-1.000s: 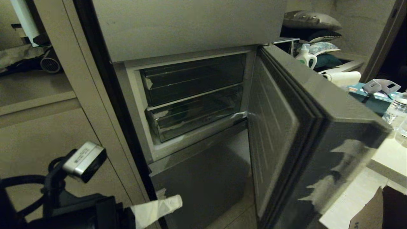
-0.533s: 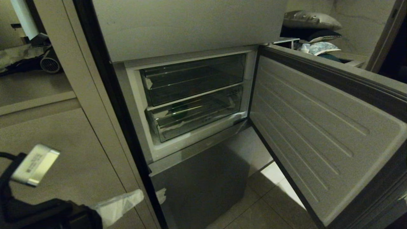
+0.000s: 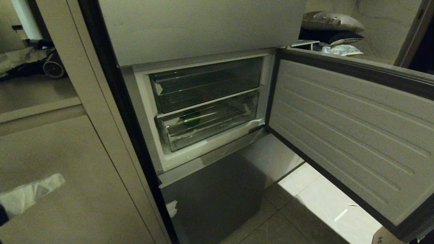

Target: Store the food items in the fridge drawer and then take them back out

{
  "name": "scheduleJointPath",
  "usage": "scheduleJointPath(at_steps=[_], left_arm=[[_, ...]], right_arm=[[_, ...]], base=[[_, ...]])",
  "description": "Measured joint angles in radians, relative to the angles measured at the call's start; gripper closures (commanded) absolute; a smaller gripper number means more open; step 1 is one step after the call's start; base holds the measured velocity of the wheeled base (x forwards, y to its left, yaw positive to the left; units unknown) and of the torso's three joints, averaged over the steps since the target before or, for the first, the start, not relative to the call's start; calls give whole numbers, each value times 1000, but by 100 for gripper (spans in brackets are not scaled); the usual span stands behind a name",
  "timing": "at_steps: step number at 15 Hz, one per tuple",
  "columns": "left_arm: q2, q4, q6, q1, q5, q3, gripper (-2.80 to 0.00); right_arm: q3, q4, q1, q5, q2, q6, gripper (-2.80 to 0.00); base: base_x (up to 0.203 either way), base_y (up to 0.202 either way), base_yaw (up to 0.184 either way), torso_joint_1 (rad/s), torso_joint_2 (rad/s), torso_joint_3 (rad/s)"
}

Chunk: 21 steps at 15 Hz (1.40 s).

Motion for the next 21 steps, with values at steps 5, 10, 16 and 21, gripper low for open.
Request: scheduleJointPath(at_steps=[5, 10, 16, 21], left_arm=[[-160, 8, 88, 371, -4, 165, 0], [-440, -4, 406, 431, -74, 538, 0], [-536, -4, 485, 541, -89, 609, 0], [-737, 29, 549, 519, -264, 630, 0]], right_arm=[[0, 2, 2, 6, 0, -6, 0], [0, -2, 1, 1, 0, 7, 0], [0, -4, 1, -3, 0, 25, 0], [0, -4, 1, -3, 0, 30, 0]], base=[[0, 0, 0, 0, 0, 0], [0, 0, 0, 0, 0, 0], [0, 0, 0, 0, 0, 0], [0, 0, 0, 0, 0, 0]])
